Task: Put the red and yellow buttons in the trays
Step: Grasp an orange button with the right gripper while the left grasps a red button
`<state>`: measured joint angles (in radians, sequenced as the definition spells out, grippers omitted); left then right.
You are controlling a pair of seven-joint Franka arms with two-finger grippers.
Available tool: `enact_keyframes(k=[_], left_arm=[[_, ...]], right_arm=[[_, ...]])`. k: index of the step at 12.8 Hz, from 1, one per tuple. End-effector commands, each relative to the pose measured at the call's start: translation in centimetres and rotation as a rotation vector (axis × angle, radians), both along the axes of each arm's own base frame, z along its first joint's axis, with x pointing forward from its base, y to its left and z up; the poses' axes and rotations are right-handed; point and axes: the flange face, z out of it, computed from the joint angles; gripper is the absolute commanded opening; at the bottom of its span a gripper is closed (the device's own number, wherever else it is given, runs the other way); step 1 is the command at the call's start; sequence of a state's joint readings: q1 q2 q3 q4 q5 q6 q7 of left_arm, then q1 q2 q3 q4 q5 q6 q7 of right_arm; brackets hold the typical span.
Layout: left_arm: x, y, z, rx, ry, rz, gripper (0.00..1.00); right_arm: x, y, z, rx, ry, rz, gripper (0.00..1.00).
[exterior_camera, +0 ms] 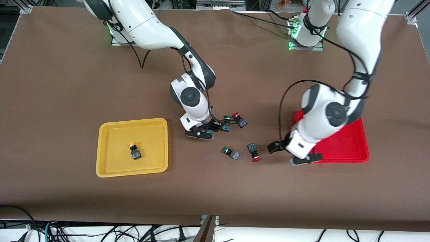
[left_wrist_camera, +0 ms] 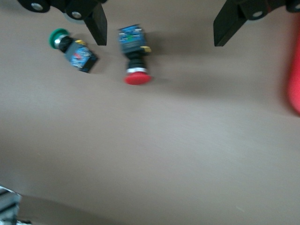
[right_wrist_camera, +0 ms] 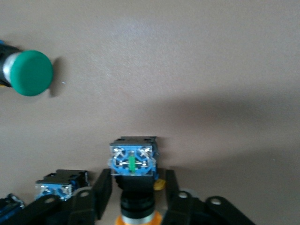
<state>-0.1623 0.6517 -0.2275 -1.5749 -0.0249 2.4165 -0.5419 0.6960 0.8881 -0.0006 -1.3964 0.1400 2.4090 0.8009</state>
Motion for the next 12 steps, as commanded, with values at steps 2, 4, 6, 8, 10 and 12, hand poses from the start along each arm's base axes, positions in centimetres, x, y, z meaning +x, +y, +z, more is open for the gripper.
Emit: enact_keyframes(k=[2, 4, 6, 8, 10, 12], left_arm=[[-1.1, -4.9, -6.1, 0.116, -0.067, 0.044, 1.0], [-2.0, -6.0, -8.4, 0.167, -0.065, 0.06, 1.0], [-2.2, -6.2, -8.9, 0.169, -0.059, 0.059, 1.0], [-2.3, -6.1, -9.8, 0.173, -0.048, 0.059, 0.63], [-2.7, -6.3, -11.1, 0.179, -0.03, 0.054, 0.47], [-2.8, -6.4, -11.3, 0.177, -0.026, 0.056, 0.48]], right_arm=[[-0.1, -0.8, -0.7, -0.027, 0.002, 0.082, 0.21], [0.9, -2.3, 0.3, -0.052, 0.028, 0.122, 0.09], [3.4, -6.2, 3.4, -0.075, 0.048, 0.193, 0.09], [6.0, -11.3, 6.3, -0.112, 0.068, 0.293, 0.09], [8.3, -17.4, 8.5, -0.17, 0.084, 0.404, 0.1], [9.1, -21.4, 7.9, -0.184, 0.112, 0.501, 0.19]])
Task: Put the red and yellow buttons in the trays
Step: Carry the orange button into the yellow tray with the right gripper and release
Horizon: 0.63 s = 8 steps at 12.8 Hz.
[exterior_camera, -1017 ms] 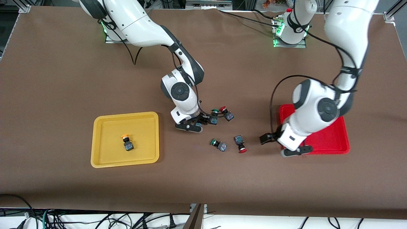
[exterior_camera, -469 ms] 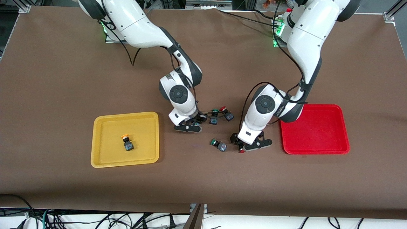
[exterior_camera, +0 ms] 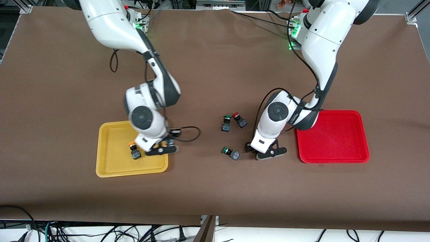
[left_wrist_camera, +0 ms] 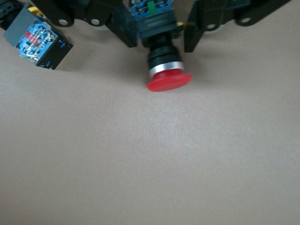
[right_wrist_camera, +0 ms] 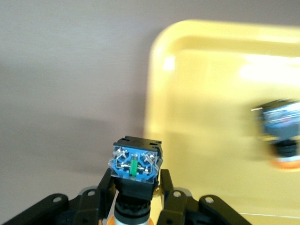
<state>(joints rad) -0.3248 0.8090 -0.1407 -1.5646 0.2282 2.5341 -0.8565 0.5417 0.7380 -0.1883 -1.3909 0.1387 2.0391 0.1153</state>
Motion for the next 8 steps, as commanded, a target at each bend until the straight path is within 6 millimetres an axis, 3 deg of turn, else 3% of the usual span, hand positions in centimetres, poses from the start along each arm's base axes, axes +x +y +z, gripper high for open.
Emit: enact_keyframes(k=[1, 3, 4, 5, 7, 8], left_arm=[[0.1, -0.2, -1.2, 0.017, 0.001, 0.007, 0.47], [0.4, 0.4, -0.8, 0.017, -0.002, 0.014, 0.41], [0.6, 0.5, -0.6, 0.016, -0.006, 0.015, 0.39], [0.8, 0.8, -0.3, 0.016, -0.006, 0.019, 0.3], [1.7, 2.6, 1.8, 0.024, -0.003, 0.044, 0.29], [1.6, 2.5, 2.2, 0.028, 0.01, 0.043, 0.33]], right_arm=[[-0.4, -3.3, -1.5, -0.01, 0.041, 0.071, 0.3], [0.0, -5.5, -3.1, -0.01, 0.049, 0.039, 0.48], [-0.1, -5.7, -3.7, -0.01, 0.04, 0.037, 0.8], [-0.2, -5.8, -4.0, -0.01, 0.035, 0.035, 1.0], [1.0, -6.6, -2.3, 0.0, 0.002, 0.02, 1.0], [1.4, -7.0, -1.8, 0.001, -0.009, 0.015, 1.0]])
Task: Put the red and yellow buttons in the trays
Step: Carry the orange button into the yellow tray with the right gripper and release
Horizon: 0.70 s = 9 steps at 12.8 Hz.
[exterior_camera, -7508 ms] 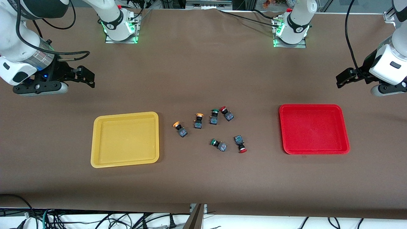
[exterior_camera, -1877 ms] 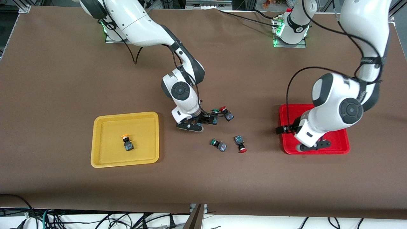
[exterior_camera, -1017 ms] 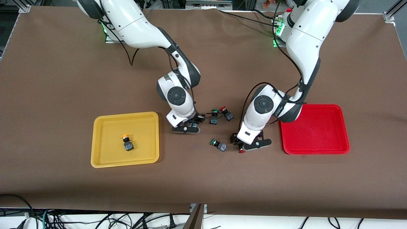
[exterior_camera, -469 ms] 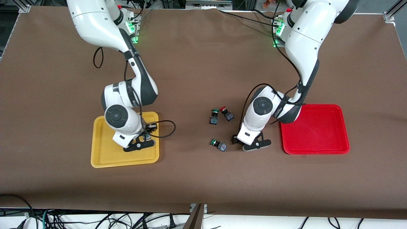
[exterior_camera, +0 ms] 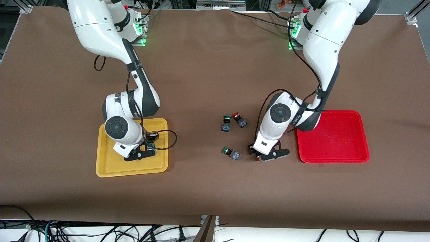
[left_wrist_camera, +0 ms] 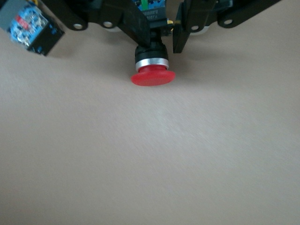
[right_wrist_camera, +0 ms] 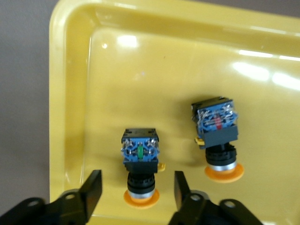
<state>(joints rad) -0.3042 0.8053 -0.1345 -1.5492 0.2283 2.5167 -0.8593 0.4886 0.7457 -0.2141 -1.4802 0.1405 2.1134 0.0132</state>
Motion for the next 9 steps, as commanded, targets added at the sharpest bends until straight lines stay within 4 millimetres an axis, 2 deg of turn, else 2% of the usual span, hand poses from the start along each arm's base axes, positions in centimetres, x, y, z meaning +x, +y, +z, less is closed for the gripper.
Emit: enact_keyframes(k=[1, 2, 4, 5, 7, 9], left_arm=[[0.4, 0.7, 1.6, 0.019, 0.014, 0.014, 0.63], [0.5, 0.9, 1.5, 0.02, 0.015, 0.018, 1.0], [0.4, 0.6, 1.3, 0.018, 0.013, 0.012, 1.0], [0.4, 0.5, 1.1, 0.011, 0.009, 0.016, 1.0], [0.9, 0.5, 1.5, -0.052, -0.021, 0.05, 1.0], [0.7, 0.4, -0.3, -0.073, -0.02, 0.058, 0.98]], right_arm=[[1.3, -1.2, 2.6, 0.023, -0.039, -0.005, 1.0], [1.6, -1.0, 3.5, 0.029, -0.05, -0.005, 1.0], [1.6, -0.9, 7.7, 0.05, -0.078, -0.008, 1.0], [0.9, -1.0, 10.1, 0.056, -0.058, -0.019, 1.0], [-0.9, -1.5, 15.0, 0.063, -0.004, -0.057, 1.0], [-3.4, -3.2, 20.9, 0.083, 0.005, -0.07, 1.0]])
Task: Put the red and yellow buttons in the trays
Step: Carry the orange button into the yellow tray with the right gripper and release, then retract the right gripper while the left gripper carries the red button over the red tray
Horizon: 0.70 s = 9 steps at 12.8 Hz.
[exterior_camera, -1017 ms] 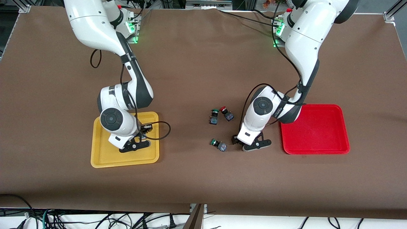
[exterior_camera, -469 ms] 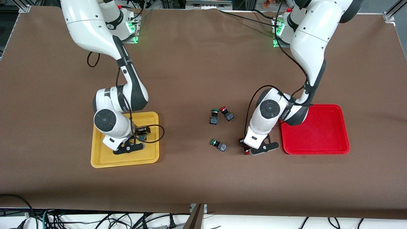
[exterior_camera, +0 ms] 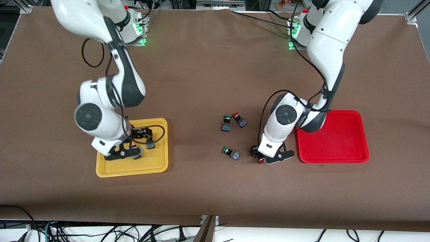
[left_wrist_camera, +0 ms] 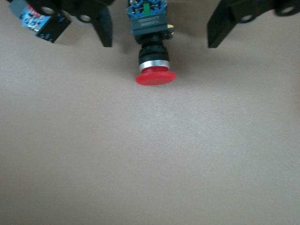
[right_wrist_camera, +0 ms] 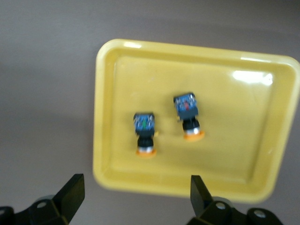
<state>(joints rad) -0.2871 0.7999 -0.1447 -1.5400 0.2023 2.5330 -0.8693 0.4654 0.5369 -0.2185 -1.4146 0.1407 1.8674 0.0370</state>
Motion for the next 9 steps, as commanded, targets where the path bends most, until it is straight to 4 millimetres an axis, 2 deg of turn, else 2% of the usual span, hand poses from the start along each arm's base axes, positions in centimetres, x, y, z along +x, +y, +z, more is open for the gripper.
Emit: enact_keyframes(k=[1, 2, 4, 5, 6, 8, 9], left_arm=[[-0.3, -0.2, -2.8, -0.035, 0.003, 0.014, 0.83], [-0.6, -0.6, -3.6, -0.034, 0.009, 0.009, 0.62], [-0.7, -0.5, -3.5, -0.031, 0.007, -0.001, 0.13], [-0.5, -0.3, -3.1, -0.028, 0.002, -0.004, 0.08], [-0.3, 0.1, -2.5, -0.023, 0.0, 0.001, 0.08], [-0.1, 1.4, 0.4, 0.03, 0.051, -0.019, 0.07], [0.0, 3.2, 2.4, 0.083, 0.107, -0.073, 0.07]], right_arm=[[-4.3, -2.9, 7.8, 0.037, 0.015, -0.034, 1.0], [-5.7, -3.9, 10.1, 0.045, 0.018, -0.036, 1.0], [-8.0, -6.4, 13.7, 0.057, 0.032, -0.041, 1.0], [-9.1, -7.1, 15.0, 0.061, 0.04, -0.04, 1.0], [-10.1, -7.9, 15.8, 0.052, 0.036, -0.04, 1.0], [-11.5, -9.9, 16.5, 0.012, 0.021, -0.037, 1.0], [-11.7, -10.7, 16.5, 0.012, 0.021, -0.029, 1.0]])
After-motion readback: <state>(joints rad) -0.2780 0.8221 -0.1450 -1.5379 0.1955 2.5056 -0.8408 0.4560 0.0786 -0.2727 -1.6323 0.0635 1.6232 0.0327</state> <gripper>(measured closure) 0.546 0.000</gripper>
